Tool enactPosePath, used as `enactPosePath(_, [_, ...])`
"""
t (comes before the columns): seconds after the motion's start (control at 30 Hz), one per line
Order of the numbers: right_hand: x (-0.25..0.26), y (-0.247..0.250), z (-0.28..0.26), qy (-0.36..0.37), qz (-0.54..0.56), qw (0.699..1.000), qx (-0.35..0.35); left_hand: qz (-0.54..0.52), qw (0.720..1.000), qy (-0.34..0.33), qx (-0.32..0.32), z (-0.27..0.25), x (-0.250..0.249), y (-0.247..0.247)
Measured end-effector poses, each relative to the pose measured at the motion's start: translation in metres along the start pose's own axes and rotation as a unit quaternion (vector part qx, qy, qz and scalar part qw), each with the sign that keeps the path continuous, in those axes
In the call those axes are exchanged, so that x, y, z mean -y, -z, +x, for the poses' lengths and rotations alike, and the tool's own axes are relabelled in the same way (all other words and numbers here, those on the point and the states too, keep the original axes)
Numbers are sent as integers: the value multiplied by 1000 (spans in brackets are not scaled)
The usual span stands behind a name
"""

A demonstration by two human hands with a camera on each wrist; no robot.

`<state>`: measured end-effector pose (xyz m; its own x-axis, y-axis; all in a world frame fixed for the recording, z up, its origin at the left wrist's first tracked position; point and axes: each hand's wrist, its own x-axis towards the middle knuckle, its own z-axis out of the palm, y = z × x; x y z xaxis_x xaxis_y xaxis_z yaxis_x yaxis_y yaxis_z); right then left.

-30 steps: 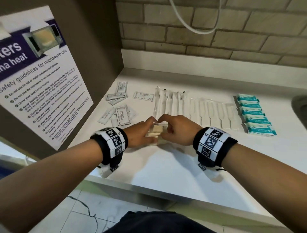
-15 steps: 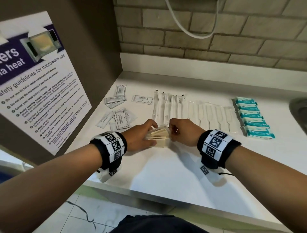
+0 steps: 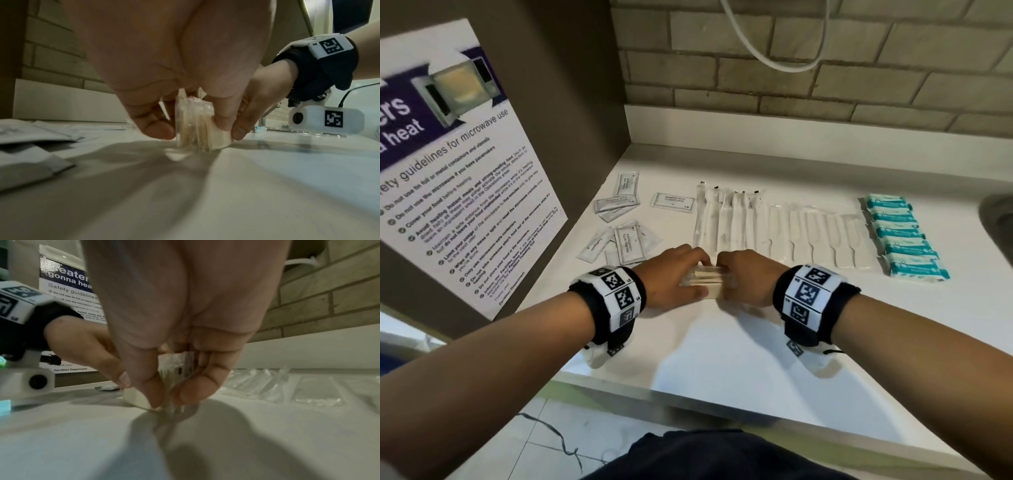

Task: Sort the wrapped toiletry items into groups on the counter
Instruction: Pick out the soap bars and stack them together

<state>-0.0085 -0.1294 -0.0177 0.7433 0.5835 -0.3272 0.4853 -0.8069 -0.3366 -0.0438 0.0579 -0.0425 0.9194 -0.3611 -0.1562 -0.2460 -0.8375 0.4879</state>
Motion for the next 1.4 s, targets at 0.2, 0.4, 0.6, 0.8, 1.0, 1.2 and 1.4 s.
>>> enactPosePath(0.2, [5,-13,3,15,11,1000,-25,28,997,51,42,4,-7,-5])
enactPosePath(0.4, [4,-10,5,28,50,998,-39,20,999,33,19,6,-7,-4])
enactPosePath(0.6, [5,-6,3,12,32,999,-22,71,996,46,37,3,-8,-2])
enactPosePath(0.8, [8,-11,2,10,46,999,-21,96,995,25,6,5,-9,-10])
enactPosePath(1.0, [10,-13,5,35,48,998,-11,113,993,35,-22,9,-5,-11])
enactPosePath(1.2, [6,-16,9,30,43,999,-5,53,997,47,-1,5,-6,-12])
enactPosePath(1.4, [4,-14,14,20,27,999,-6,-52,996,76,-10,2,-1,-5])
